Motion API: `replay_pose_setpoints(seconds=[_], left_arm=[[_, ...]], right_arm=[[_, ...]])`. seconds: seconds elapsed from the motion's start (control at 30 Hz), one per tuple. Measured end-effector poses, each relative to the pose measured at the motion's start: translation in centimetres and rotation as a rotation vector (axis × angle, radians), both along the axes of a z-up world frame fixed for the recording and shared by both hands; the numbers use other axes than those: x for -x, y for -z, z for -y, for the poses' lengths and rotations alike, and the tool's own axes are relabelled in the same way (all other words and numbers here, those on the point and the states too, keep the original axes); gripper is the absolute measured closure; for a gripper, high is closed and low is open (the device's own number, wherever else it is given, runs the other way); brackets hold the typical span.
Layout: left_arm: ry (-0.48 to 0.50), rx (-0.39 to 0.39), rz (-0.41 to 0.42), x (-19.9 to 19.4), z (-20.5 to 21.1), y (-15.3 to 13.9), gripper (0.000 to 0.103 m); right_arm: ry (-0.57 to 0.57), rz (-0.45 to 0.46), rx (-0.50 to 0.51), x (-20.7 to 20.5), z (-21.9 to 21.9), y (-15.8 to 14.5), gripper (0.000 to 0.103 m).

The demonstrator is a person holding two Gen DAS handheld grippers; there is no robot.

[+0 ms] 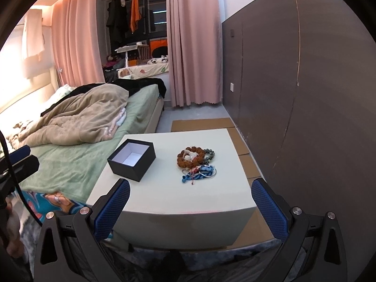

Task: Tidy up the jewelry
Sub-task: 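Move both tools toward the jewelry pile on the white table, then close the left gripper on the brown bead bracelet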

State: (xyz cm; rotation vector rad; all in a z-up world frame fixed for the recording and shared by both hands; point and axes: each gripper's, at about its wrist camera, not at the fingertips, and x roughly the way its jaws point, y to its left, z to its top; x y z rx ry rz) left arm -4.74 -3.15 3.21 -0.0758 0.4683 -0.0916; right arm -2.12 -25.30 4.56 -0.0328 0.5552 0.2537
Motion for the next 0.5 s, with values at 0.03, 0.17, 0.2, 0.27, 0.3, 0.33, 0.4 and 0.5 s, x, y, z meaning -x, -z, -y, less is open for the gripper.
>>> replay_pose_setpoints(seconds=[0.03,0.17,0.2,0.27,0.3,0.33,0.4,0.5], left_arm=[[-0.001,-0.002,-0.001,-0.1,0.0,0.0,0.001],[0.000,0.002,-0.007,-0.2,-0.1,0.3,0.001],[-0.001,0.003,-0.013,-0.4,-0.1,0.4,0.001],[-0.002,0.000,-0.019,-0.9,0.0,0.6,0.001],[0.000,-0.003,-0.024,-1.3,0.1,0.8,0.001],[0.002,-0.005,-0.030,-1.7,0.3,0.9,0.001],[0.004,-0.010,-0.037,-2.5,0.5,1.0,0.001],[0.022,0.003,-0.056,-4.1,0.9,1.5,0.001]], right_arm=[[0.001,-0.005,-0.003,-0.1,0.1,0.1,0.000],[-0.001,-0.019,-0.015,-0.5,0.3,0.4,0.000],[-0.001,-0.022,-0.018,-0.6,0.3,0.5,0.000],[-0.001,-0.027,-0.023,-0.9,0.5,0.6,0.000],[-0.003,-0.027,-0.026,-1.2,0.6,0.7,0.000],[-0.003,-0.027,-0.029,-1.3,0.7,0.7,0.000],[0.006,-0.031,-0.032,-1.9,1.1,0.9,0.000],[0.014,-0.040,-0.044,-2.9,1.9,1.3,0.000]])
